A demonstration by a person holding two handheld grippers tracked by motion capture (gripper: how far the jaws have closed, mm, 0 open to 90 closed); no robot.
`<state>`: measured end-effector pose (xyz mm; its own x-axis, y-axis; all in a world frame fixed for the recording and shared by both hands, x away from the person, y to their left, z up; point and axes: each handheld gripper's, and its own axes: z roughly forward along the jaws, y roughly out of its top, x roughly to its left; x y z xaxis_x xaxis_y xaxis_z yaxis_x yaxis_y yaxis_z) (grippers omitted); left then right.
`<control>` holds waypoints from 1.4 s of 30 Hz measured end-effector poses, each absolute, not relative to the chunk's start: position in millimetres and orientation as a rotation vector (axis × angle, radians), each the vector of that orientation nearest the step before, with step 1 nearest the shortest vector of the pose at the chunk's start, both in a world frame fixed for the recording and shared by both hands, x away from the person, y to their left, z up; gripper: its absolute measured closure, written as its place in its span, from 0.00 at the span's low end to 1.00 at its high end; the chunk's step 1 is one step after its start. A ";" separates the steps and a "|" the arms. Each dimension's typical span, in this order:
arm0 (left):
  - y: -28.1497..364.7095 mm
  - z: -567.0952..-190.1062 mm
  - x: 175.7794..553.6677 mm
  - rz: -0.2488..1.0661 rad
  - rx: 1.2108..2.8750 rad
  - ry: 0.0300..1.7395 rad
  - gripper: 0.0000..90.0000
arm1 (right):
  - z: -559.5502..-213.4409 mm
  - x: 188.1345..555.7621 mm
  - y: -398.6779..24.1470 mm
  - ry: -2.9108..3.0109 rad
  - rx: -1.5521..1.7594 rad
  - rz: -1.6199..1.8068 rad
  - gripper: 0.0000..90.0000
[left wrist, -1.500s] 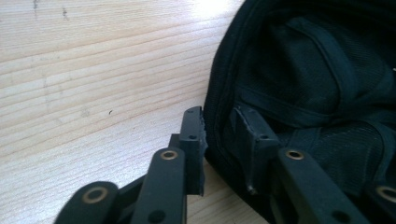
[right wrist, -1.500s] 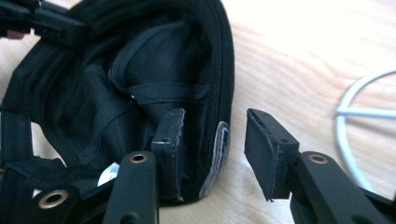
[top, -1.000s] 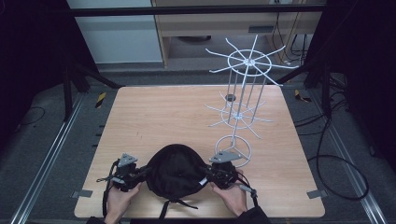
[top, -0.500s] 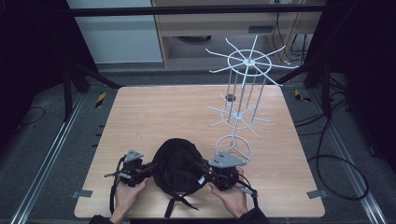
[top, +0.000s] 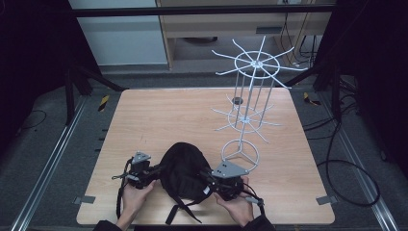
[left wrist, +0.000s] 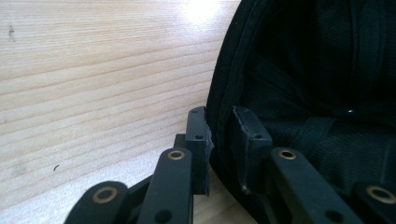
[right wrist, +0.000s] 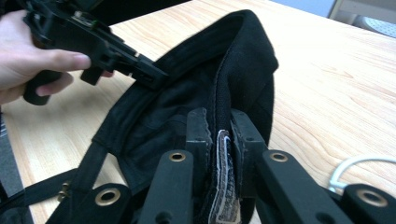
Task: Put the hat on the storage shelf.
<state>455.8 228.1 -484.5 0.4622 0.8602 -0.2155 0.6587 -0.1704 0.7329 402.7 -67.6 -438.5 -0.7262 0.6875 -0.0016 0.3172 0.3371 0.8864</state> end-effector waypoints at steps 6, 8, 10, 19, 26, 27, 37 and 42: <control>235.7 -474.4 449.5 0.311 1.891 1.261 0.75 | -439.5 403.9 -72.8 2.204 0.929 1.311 0.90; 238.9 -467.8 445.4 0.323 1.874 1.254 0.72 | -439.4 404.5 -74.4 2.195 0.946 1.303 0.90; 242.1 -458.7 439.2 0.335 1.861 1.235 0.69 | -439.6 405.0 -75.3 2.192 0.956 1.300 0.90; 223.4 -429.7 423.8 0.299 1.811 1.099 0.60 | -441.4 402.2 -72.7 2.211 0.924 1.311 0.89; 198.9 -415.3 423.9 0.234 1.781 1.030 0.52 | -443.4 399.1 -69.5 2.234 0.896 1.324 0.87; 195.9 -413.0 424.1 0.231 1.776 1.024 0.51 | -443.4 398.7 -69.1 2.236 0.893 1.327 0.87; 170.6 -410.4 428.6 0.219 1.771 1.036 0.43 | -445.8 396.3 -64.0 2.251 0.866 1.344 0.85; 157.9 -412.2 431.3 0.226 1.784 1.056 0.39 | -446.8 394.7 -60.1 2.262 0.836 1.357 0.85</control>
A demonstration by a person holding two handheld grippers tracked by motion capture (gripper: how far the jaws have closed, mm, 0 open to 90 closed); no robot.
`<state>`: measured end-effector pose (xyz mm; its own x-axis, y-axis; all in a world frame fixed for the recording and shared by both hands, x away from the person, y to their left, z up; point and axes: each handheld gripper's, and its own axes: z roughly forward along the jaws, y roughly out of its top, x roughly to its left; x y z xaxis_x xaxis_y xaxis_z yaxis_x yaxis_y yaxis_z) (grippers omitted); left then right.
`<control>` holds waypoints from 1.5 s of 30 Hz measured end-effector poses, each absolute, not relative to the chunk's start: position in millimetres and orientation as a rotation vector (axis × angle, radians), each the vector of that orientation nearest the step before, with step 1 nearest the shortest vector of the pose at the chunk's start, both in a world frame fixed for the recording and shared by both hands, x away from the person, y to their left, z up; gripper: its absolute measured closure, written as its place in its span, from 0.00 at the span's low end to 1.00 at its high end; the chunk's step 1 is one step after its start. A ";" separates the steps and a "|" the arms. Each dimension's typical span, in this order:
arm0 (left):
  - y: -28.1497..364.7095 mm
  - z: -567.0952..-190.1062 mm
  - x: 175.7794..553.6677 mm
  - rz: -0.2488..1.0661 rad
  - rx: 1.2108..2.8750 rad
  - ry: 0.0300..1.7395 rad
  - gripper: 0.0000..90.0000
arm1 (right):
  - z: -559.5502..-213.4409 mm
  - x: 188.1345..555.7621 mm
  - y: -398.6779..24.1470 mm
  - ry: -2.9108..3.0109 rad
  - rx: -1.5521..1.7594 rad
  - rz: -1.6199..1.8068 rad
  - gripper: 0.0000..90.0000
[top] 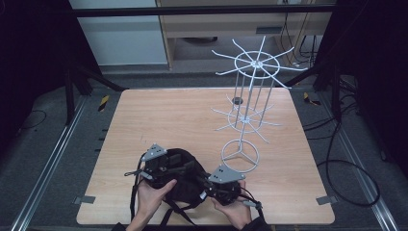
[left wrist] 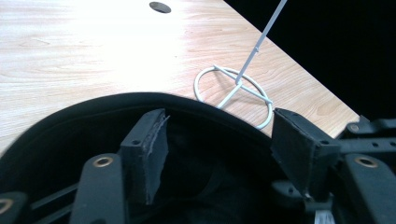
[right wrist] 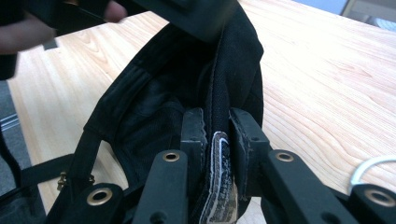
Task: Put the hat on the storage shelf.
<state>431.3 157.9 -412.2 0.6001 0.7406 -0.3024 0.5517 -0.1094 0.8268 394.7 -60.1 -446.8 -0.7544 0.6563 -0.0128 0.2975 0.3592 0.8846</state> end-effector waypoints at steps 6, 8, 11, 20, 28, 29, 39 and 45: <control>151.4 -414.4 434.3 0.238 1.782 1.079 0.36 | -448.7 393.2 -56.8 2.279 0.801 1.370 0.84; 150.3 -415.0 435.0 0.235 1.781 1.085 0.36 | -449.3 393.1 -55.7 2.294 0.787 1.382 0.84; 149.5 -415.6 435.8 0.237 1.794 1.088 0.36 | -450.7 392.1 -53.0 2.316 0.757 1.391 0.83; 152.3 -421.9 437.8 0.215 1.805 1.112 0.51 | -452.2 390.7 -49.4 2.357 0.714 1.423 0.76; 154.6 -419.3 433.7 0.194 1.782 1.102 0.68 | -442.8 386.1 -61.1 2.351 0.736 1.533 0.56; 156.3 -419.0 433.9 0.188 1.777 1.102 0.70 | -439.5 384.9 -64.1 2.335 0.733 1.551 0.55; 167.8 -413.1 430.5 0.180 1.752 1.066 0.90 | -432.2 391.8 -98.7 2.239 0.832 1.571 0.55; 169.8 -403.5 423.8 0.195 1.741 1.007 0.92 | -443.4 396.3 -95.9 2.280 0.860 1.533 0.56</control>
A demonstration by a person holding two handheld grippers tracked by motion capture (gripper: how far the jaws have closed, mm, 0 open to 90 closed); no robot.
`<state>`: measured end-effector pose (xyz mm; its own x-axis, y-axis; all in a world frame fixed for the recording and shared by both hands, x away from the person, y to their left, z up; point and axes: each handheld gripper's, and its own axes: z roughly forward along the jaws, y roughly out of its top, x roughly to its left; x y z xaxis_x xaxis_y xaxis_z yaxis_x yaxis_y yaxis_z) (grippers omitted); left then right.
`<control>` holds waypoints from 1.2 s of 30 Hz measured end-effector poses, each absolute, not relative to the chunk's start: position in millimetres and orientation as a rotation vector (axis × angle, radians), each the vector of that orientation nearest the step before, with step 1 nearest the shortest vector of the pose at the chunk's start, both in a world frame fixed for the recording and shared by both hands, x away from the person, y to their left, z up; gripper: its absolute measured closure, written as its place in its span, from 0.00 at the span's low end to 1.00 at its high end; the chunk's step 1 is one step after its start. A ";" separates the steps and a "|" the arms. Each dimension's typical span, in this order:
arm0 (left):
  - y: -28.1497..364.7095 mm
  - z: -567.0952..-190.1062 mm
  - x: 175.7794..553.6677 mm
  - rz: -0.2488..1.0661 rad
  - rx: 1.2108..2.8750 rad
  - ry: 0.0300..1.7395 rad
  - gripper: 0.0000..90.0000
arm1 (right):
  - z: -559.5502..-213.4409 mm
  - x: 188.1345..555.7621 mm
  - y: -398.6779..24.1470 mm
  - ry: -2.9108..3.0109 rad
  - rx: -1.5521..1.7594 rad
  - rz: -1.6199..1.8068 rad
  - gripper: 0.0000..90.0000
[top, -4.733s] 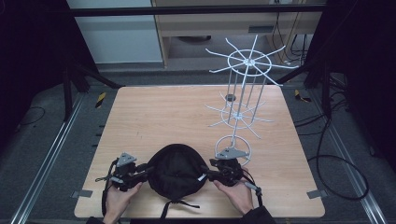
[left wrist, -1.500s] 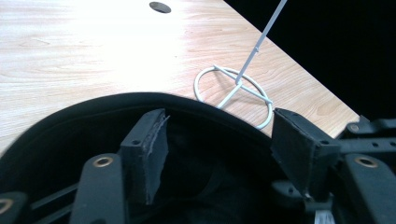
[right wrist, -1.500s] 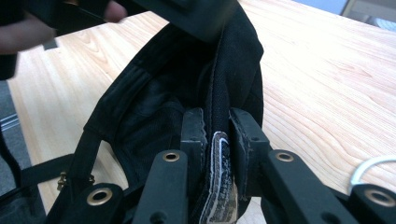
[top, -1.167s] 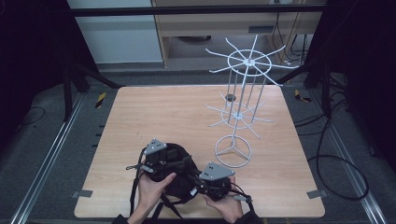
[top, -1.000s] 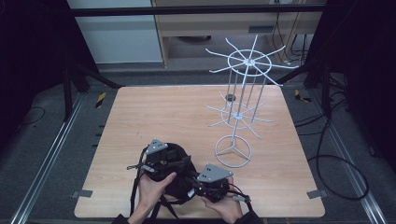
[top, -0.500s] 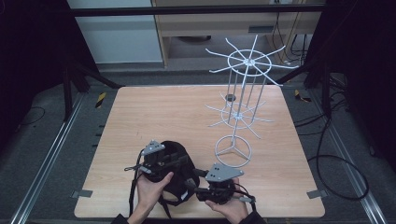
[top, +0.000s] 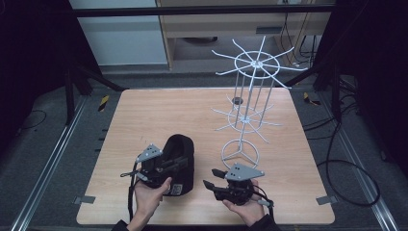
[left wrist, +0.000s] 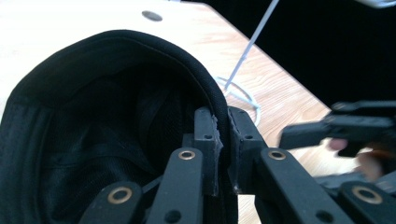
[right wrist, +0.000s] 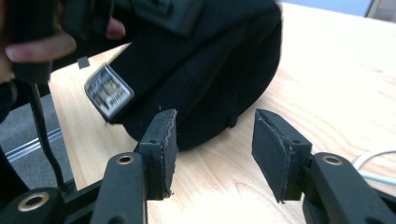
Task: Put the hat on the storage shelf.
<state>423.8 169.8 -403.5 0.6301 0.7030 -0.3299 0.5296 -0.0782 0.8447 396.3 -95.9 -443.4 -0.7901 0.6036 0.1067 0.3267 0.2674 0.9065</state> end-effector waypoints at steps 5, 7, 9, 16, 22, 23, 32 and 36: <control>172.0 -389.1 415.3 0.196 1.699 0.936 0.93 | -449.2 395.6 -85.4 2.315 0.842 1.545 0.54; 172.7 -384.7 412.5 0.194 1.688 0.917 0.93 | -450.8 395.3 -81.4 2.328 0.828 1.542 0.54; 173.6 -380.7 409.8 0.193 1.686 0.898 0.93 | -452.1 395.6 -79.6 2.327 0.815 1.528 0.54; 174.1 -377.3 406.8 0.217 1.679 0.887 0.93 | -453.2 397.9 -86.6 2.316 0.841 1.573 0.55; 174.2 -378.5 407.9 0.214 1.664 0.893 0.93 | -453.1 391.9 -71.4 2.371 0.757 1.627 0.55; 173.5 -378.2 407.6 0.205 1.660 0.886 0.93 | -454.0 392.2 -68.8 2.376 0.749 1.633 0.56; 172.6 -378.4 406.1 0.190 1.648 0.849 0.93 | -451.7 396.1 -68.5 2.385 0.747 1.685 0.99; 176.7 -378.1 406.5 0.198 1.640 0.842 0.93 | -444.4 393.6 -71.7 2.373 0.717 1.645 1.00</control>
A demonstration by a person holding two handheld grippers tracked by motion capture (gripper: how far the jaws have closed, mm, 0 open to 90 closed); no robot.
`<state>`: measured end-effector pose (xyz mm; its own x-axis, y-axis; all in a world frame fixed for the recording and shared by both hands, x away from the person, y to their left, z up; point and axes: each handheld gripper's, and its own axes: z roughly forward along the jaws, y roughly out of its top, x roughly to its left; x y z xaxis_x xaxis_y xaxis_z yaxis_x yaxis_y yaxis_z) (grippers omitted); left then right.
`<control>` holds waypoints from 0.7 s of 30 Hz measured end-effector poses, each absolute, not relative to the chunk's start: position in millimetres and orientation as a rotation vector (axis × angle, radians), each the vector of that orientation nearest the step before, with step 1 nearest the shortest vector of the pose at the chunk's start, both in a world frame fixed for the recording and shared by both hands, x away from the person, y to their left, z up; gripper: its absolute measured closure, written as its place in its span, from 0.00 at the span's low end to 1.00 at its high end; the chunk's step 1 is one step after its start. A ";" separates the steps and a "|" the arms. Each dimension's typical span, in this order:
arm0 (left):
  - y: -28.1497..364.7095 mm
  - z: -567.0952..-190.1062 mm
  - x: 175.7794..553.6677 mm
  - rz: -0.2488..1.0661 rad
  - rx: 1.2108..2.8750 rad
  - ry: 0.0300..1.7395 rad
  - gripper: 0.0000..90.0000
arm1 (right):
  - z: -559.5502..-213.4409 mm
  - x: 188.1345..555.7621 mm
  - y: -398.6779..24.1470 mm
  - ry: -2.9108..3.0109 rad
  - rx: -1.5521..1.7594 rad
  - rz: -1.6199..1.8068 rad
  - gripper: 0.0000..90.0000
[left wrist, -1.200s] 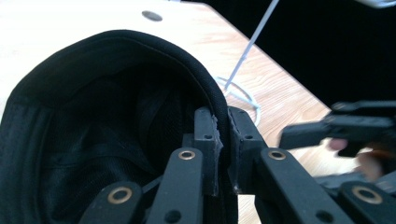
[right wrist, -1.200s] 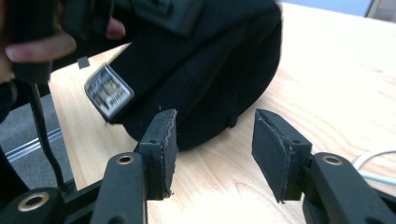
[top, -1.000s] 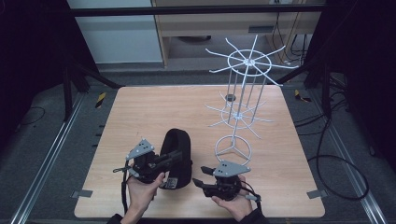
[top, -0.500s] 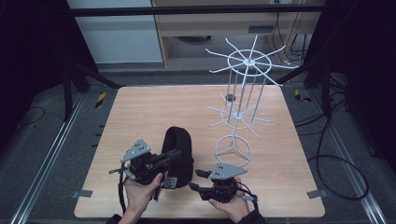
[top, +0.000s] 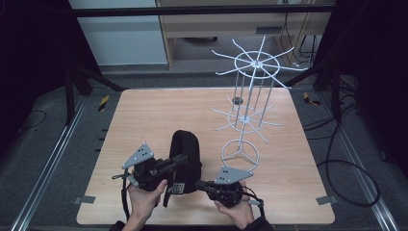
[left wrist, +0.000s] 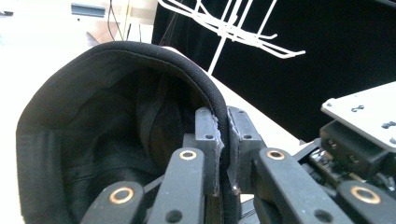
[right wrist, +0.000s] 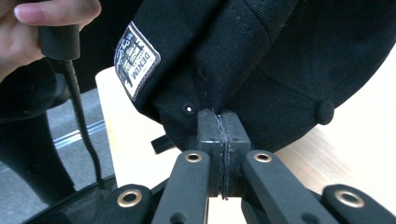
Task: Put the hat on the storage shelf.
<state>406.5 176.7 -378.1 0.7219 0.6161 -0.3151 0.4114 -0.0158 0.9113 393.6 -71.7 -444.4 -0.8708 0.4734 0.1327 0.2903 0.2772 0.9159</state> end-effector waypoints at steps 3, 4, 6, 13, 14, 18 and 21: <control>181.5 -381.2 405.5 0.218 1.660 0.843 0.93 | -440.2 391.3 -70.9 2.368 0.688 1.574 1.00; 183.7 -383.4 405.0 0.223 1.666 0.849 0.93 | -439.4 390.5 -69.7 2.370 0.674 1.539 1.00; 189.1 -388.6 404.2 0.232 1.685 0.863 0.92 | -439.1 389.2 -66.3 2.387 0.652 1.476 1.00; 209.4 -407.0 401.6 0.246 1.734 0.923 0.92 | -444.3 388.8 -48.2 2.468 0.599 1.373 1.00; 212.7 -409.7 401.1 0.246 1.738 0.929 0.92 | -446.0 388.9 -44.9 2.480 0.596 1.363 1.00; 225.3 -419.7 400.1 0.255 1.757 0.965 0.91 | -450.2 389.7 -30.8 2.515 0.581 1.322 1.00; 233.1 -425.5 400.0 0.257 1.769 0.990 0.91 | -452.3 390.4 -22.6 2.533 0.581 1.301 0.99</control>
<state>400.0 233.1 -425.5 0.6352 0.7225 -0.2730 0.4982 -0.1132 0.8596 390.4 -22.6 -452.3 -0.8936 0.4481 -0.0262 0.2397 0.5258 0.8161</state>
